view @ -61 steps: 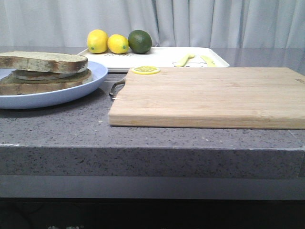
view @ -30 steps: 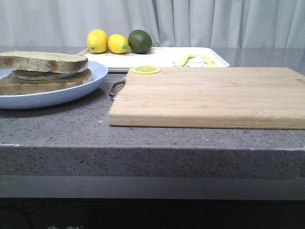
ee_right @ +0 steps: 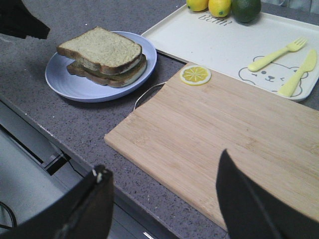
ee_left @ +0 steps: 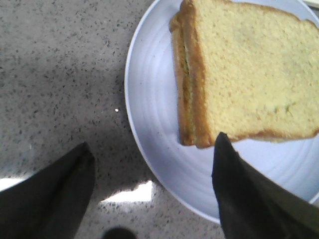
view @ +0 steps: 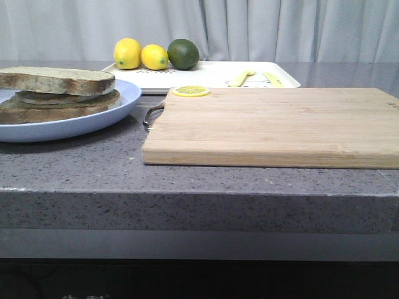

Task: Place bread and move sandwich to tray
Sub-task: 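Move the left gripper to the blue plate rim and grip it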

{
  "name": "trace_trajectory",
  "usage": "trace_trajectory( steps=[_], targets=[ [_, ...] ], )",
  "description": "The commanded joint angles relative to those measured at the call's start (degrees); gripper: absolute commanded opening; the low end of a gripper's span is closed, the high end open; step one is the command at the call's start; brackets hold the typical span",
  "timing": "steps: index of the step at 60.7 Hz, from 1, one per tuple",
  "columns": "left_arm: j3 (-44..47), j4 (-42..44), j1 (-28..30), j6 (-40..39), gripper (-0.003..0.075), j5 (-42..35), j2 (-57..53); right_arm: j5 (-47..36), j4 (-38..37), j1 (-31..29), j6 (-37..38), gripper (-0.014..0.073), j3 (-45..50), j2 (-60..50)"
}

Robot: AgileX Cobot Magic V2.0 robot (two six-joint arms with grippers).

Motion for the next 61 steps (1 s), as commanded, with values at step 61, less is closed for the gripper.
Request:
trace_trajectory(
  steps=[61],
  targets=[
    [-2.06,-18.93,2.31,9.09,0.0249,-7.08,16.08,-4.41,0.83,-0.25,-0.72,0.0463,-1.52,-0.11]
  ],
)
